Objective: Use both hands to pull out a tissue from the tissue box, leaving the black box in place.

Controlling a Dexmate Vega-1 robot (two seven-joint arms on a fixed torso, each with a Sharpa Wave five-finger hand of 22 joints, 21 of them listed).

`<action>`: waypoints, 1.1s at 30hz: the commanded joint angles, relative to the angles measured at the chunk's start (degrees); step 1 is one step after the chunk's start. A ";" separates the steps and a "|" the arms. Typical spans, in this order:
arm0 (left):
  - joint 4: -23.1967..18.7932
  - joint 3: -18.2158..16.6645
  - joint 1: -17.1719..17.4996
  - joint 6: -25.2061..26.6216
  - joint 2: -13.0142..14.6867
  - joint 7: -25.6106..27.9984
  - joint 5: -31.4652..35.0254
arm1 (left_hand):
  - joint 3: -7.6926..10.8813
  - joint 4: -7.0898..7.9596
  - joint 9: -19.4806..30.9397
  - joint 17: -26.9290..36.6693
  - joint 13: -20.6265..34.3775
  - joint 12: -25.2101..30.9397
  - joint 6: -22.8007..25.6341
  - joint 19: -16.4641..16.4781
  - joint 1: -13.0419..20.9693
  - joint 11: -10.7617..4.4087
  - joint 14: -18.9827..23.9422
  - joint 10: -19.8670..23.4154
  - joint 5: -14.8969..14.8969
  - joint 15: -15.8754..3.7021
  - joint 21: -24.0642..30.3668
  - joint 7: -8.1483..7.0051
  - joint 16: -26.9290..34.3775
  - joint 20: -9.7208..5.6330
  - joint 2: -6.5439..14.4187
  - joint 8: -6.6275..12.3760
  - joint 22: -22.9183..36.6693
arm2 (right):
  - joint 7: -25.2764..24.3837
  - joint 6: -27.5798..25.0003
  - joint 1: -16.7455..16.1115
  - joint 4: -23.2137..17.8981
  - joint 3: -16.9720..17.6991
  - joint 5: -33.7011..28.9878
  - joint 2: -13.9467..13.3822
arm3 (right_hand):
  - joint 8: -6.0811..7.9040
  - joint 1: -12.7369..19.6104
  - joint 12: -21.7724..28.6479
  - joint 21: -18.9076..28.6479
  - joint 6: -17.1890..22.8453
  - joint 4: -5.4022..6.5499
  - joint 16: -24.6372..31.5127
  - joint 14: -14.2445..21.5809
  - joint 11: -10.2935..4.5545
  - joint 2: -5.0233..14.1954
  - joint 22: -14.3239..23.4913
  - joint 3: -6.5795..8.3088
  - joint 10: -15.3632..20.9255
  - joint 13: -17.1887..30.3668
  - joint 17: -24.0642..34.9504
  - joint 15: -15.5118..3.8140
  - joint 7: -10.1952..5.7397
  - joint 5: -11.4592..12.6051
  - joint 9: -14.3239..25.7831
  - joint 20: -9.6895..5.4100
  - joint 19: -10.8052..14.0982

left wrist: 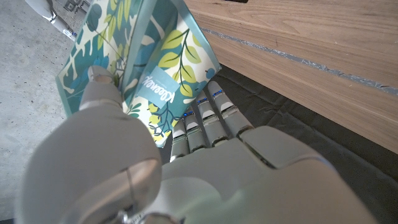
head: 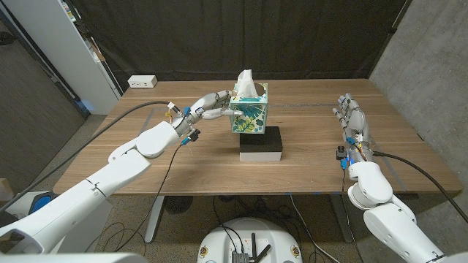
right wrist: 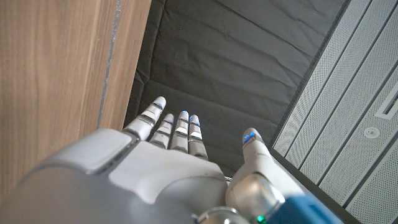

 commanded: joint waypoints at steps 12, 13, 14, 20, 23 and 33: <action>0.39 0.37 -0.60 -0.19 -0.29 -0.32 0.29 | 0.66 -0.23 -0.06 -0.04 0.32 -0.05 -0.39 -0.12 -0.67 -0.27 -0.20 0.05 -0.21 -6.46 -0.30 0.05 -0.10 -0.09 -0.18 0.46 0.21 | -2.27 -6.74 -0.89 -8.14 3.00 4.52 -0.10 | 0.61 -1.46 0.46 0.11 0.34 1.67 0.60 -0.13 0.83 2.85 0.26 -0.06 0.07 0.13 0.51 0.56 0.59 -0.19 0.19 -0.10 0.24; 0.44 0.38 -0.64 -0.17 -0.34 -0.27 0.32 | 0.69 -0.23 -0.06 -0.03 0.32 -0.08 -0.40 -0.13 -0.69 -0.26 -0.21 -0.01 -0.21 -6.44 -0.30 0.07 -0.11 -0.07 -0.16 0.45 0.21 | -2.27 -6.95 -0.88 -8.27 3.09 4.53 -0.17 | 0.63 -1.50 0.47 0.14 0.37 1.74 0.63 -0.08 0.85 2.85 0.26 -0.06 0.07 0.13 0.53 0.62 0.60 -0.19 0.19 -0.10 0.32; 0.53 0.41 -0.73 -0.19 -0.39 -0.36 0.26 | 0.71 -0.22 -0.06 -0.03 0.33 -0.08 -0.43 -0.14 -0.71 -0.26 -0.24 -0.03 -0.21 -6.43 -0.30 0.06 -0.11 -0.06 -0.14 0.44 0.21 | -2.43 -7.41 -0.81 -8.54 3.20 4.91 -0.10 | 0.64 -1.55 0.51 0.16 0.39 1.80 0.65 -0.10 0.83 2.85 0.26 -0.06 0.17 0.12 0.55 0.57 0.63 -0.19 0.19 -0.06 0.38; 1.11 0.78 -1.36 -0.03 -0.80 -0.09 1.05 | 0.84 -0.26 -0.07 -0.04 0.36 -0.04 -0.38 -0.12 -0.75 -0.03 -0.22 0.07 -0.20 -6.48 -0.29 0.12 -0.11 -0.10 -0.17 0.46 0.21 | -2.90 -10.31 -0.43 -10.13 3.91 5.71 -0.93 | 0.62 -1.84 0.47 0.18 0.29 2.23 0.74 -0.12 0.92 2.88 0.25 -0.04 -0.02 0.11 0.68 0.78 0.72 -0.16 0.18 -0.08 0.47; 1.30 0.90 -1.59 -0.25 -0.95 -0.14 1.16 | 0.87 -0.23 -0.07 -0.03 0.38 -0.04 -0.38 -0.10 -0.86 -0.21 -0.23 0.09 -0.21 -6.53 -0.28 0.08 -0.10 -0.14 -0.22 0.45 0.21 | -2.90 -11.26 -0.11 -10.68 4.17 5.61 -1.43 | 0.59 -1.96 0.49 0.19 0.19 2.40 0.75 -0.19 1.03 2.88 0.25 -0.05 0.01 0.11 0.73 0.88 0.73 -0.15 0.18 0.07 0.50; 1.45 1.15 -2.18 -0.20 -1.23 -0.37 1.26 | 1.24 -0.21 -0.08 -0.02 0.46 -0.13 -0.68 -0.26 -1.02 0.17 -0.38 -0.17 -0.18 -6.19 -0.33 0.33 -0.13 0.08 -0.01 0.31 0.21 | -3.75 -14.66 1.21 -12.15 4.85 5.90 -2.23 | 0.61 -2.29 0.54 0.23 0.13 2.83 0.84 -0.21 1.13 2.77 0.25 -0.10 0.06 0.10 0.87 0.95 0.89 -0.13 0.17 0.12 0.63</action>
